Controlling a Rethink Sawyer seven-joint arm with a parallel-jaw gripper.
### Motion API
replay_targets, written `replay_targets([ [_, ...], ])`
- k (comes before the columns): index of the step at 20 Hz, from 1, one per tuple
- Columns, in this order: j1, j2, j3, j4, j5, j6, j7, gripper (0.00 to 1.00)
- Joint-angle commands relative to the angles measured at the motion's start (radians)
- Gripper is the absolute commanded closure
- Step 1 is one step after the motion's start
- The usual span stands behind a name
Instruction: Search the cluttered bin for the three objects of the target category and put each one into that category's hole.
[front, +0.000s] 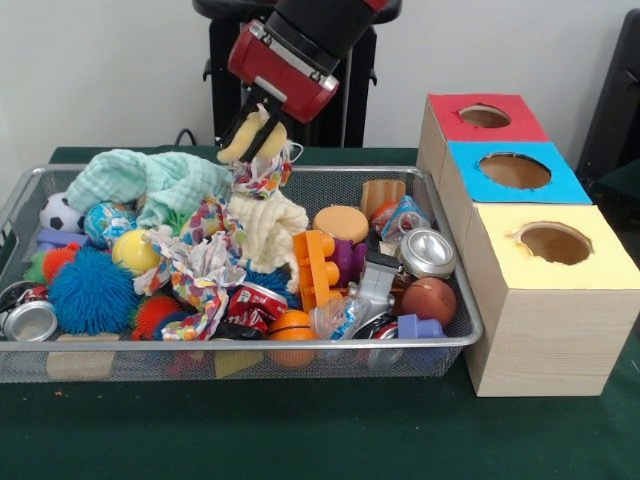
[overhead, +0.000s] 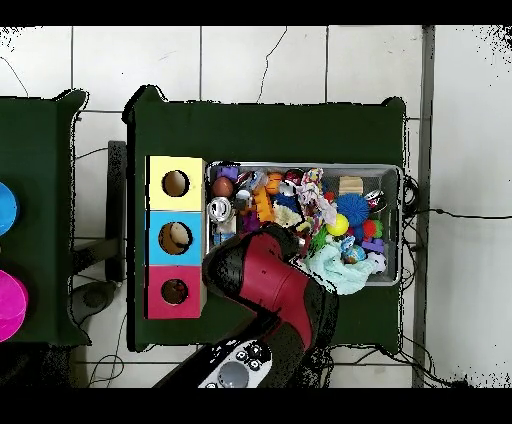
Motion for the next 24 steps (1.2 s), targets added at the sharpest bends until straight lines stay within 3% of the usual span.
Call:
replay_targets([
  [1, -0.010, -0.066, 0.116, 0.098, 0.093, 0.182, 0.313, 1.00],
  [4, 0.012, -0.106, 0.118, 0.098, 0.085, 0.184, 0.303, 1.00],
  [7, -0.017, -0.170, 0.190, 0.125, 0.077, 0.141, 0.267, 1.00],
  [12, -0.022, -0.209, 0.253, 0.125, 0.078, 0.114, 0.257, 1.00],
  [18, -0.028, -0.235, 0.348, 0.172, 0.144, 0.074, 0.323, 1.00],
  [24, 0.021, -0.227, 0.342, 0.208, 0.223, 0.077, 0.409, 1.00],
])
